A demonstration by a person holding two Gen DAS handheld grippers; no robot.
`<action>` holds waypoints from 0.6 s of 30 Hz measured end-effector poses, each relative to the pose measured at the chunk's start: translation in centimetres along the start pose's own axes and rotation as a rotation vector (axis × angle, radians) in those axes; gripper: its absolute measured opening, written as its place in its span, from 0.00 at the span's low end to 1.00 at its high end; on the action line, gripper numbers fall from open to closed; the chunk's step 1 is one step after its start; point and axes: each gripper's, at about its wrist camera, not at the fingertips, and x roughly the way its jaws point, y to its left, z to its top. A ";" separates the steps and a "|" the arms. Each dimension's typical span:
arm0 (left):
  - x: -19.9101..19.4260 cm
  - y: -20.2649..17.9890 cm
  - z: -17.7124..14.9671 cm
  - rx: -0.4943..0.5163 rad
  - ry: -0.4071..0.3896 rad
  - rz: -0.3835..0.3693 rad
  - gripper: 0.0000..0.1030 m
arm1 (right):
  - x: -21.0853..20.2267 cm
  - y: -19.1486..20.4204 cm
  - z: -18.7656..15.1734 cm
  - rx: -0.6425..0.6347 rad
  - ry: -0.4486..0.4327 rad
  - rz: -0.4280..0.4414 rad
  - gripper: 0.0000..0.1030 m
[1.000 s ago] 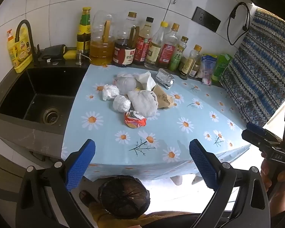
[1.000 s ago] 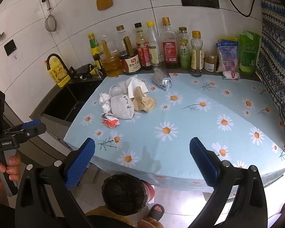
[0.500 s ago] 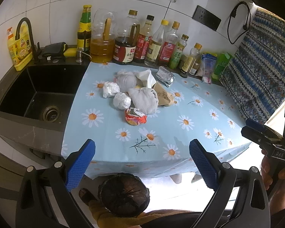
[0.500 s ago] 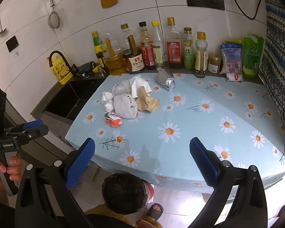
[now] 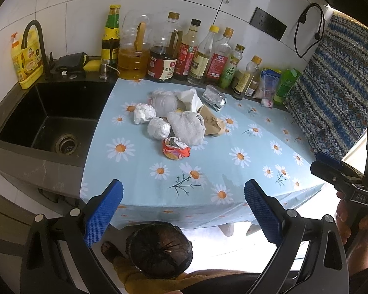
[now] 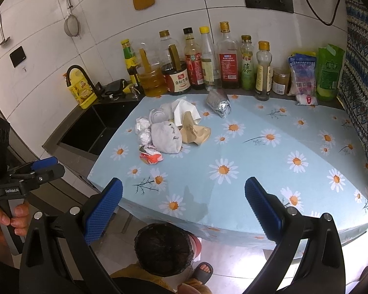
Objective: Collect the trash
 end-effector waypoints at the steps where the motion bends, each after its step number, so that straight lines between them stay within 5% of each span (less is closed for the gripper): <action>1: 0.0 0.0 0.0 0.000 0.000 0.000 0.94 | 0.1 0.0 0.0 0.000 0.001 0.004 0.96; 18: 0.8 -0.1 0.9 0.006 0.015 -0.006 0.93 | 0.9 -0.2 0.3 0.007 0.014 0.010 0.96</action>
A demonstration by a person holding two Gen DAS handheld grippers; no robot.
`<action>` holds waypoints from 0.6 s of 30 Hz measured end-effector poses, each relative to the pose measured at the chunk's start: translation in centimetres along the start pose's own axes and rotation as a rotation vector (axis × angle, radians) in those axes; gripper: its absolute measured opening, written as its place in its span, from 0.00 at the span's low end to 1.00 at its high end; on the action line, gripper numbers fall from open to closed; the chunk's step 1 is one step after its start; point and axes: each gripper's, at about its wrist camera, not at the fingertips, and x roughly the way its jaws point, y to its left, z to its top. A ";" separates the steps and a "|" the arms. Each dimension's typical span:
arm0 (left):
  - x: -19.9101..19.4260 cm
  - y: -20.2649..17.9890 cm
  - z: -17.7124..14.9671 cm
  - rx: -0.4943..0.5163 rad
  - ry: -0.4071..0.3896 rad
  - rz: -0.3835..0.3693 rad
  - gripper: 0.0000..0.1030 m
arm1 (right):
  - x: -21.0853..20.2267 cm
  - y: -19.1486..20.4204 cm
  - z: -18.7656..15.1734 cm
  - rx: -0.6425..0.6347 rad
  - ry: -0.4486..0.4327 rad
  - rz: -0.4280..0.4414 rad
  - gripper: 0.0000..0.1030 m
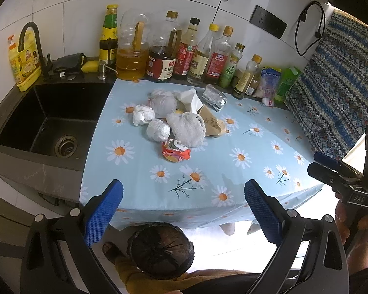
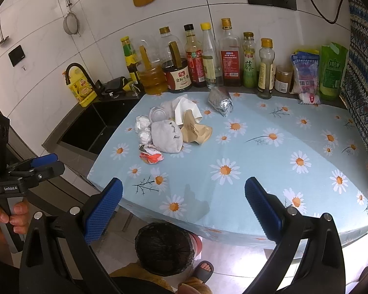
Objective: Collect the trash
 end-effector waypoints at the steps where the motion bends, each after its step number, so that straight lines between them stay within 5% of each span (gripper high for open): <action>1: 0.0 -0.1 -0.1 0.001 0.000 0.002 0.93 | 0.0 0.0 0.0 0.002 -0.002 0.001 0.96; 18: 1.0 -1.2 0.1 0.017 0.031 -0.025 0.93 | 1.2 -0.5 0.1 0.044 0.019 -0.011 0.96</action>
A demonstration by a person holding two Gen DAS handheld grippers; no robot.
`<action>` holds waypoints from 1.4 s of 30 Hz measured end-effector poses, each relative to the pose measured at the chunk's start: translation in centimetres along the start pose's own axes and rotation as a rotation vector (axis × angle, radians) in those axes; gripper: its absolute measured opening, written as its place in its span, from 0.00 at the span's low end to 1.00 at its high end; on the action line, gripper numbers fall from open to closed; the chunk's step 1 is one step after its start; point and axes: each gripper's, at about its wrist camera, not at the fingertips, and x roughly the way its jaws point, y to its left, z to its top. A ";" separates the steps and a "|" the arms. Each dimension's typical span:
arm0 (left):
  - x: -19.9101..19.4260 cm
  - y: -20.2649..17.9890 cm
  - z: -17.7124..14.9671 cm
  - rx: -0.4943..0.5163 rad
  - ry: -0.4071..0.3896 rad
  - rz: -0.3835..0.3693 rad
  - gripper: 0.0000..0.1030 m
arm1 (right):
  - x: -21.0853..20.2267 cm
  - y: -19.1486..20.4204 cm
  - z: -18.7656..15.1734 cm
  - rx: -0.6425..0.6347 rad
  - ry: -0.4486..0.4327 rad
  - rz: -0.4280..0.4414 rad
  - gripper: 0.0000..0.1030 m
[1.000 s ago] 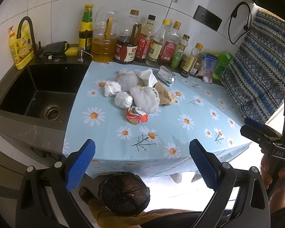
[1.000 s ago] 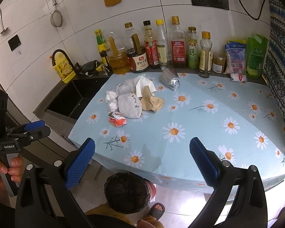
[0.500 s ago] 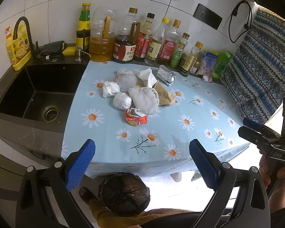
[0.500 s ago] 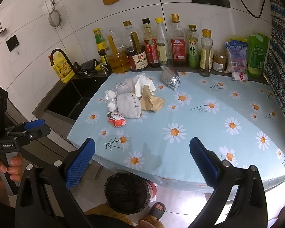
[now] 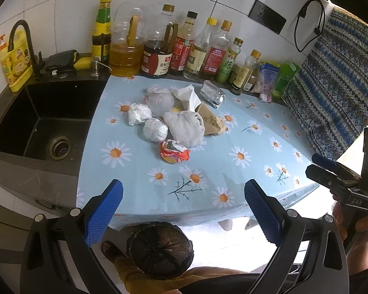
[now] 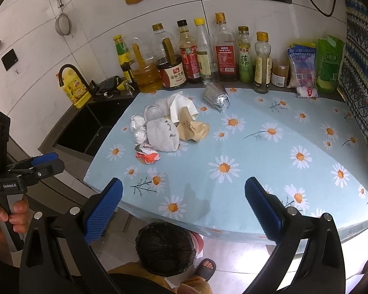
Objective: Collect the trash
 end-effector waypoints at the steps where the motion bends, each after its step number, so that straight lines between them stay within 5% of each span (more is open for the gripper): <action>1: 0.4 1.2 0.7 -0.004 0.008 -0.008 0.93 | 0.1 0.0 0.1 0.006 0.001 0.002 0.96; 15: 4.3 4.5 3.3 -0.022 0.088 -0.047 0.93 | 4.1 0.6 1.5 0.048 0.063 0.042 0.95; 33: 9.9 10.3 3.3 -0.078 0.199 -0.080 0.93 | 16.5 3.0 5.7 0.002 0.191 0.119 0.61; 42: 10.8 11.7 2.2 -0.115 0.239 -0.095 0.93 | 23.5 2.6 8.3 0.025 0.237 0.094 0.62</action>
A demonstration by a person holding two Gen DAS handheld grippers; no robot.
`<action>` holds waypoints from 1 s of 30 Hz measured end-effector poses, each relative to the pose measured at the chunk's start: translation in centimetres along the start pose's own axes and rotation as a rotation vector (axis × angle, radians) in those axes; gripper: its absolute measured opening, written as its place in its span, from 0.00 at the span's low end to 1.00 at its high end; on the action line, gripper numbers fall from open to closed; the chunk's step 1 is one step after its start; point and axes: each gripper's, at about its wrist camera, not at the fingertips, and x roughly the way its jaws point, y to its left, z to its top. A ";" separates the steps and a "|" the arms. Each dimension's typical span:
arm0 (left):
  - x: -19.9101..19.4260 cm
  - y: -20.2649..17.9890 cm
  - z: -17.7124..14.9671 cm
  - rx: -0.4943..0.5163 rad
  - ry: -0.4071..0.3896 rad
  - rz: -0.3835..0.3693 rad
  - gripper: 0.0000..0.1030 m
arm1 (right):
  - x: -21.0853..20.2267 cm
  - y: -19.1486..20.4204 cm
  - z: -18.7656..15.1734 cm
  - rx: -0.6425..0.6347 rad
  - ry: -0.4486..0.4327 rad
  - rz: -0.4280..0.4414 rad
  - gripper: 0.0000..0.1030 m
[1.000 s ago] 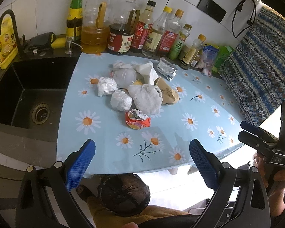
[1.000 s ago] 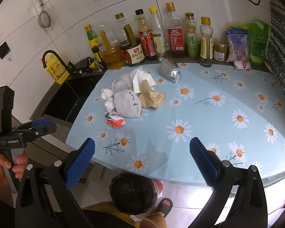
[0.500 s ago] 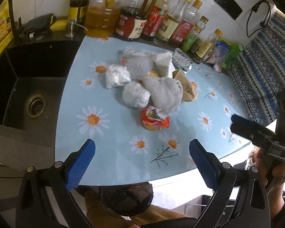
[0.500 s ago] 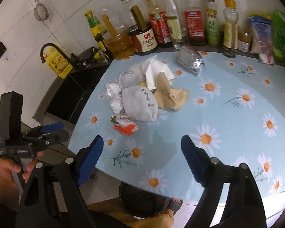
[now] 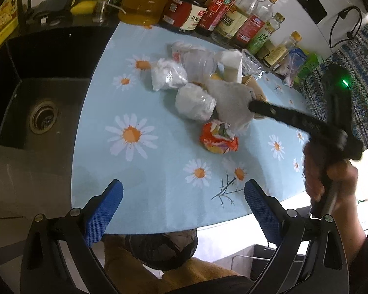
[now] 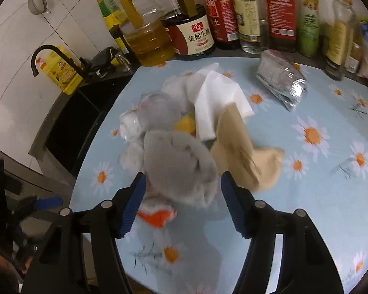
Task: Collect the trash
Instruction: 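Grasp the red-orange wrapper with the left tool while the right tool grasps the grey cloth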
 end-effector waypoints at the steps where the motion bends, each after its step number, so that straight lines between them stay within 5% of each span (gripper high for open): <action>1: 0.2 0.1 -0.1 0.000 0.007 0.001 0.93 | 0.4 0.0 0.3 -0.002 0.005 0.009 0.62; 4: 0.6 0.2 -0.3 -0.002 0.027 -0.007 0.93 | 2.0 0.2 0.9 -0.023 0.037 0.012 0.62; 8: 1.3 0.0 -0.3 0.024 0.056 -0.018 0.93 | 2.7 0.6 1.2 -0.058 0.055 -0.011 0.31; 11: 1.8 -0.3 0.0 0.046 0.062 -0.015 0.93 | 2.0 0.9 0.9 -0.080 0.034 -0.027 0.21; 23: 5.6 -3.5 2.6 0.151 0.066 -0.047 0.93 | -8.0 0.4 -2.4 0.015 -0.132 -0.005 0.20; 30: 9.0 -5.6 4.2 0.235 0.086 0.019 0.92 | -12.3 -1.9 -6.7 0.090 -0.191 -0.025 0.20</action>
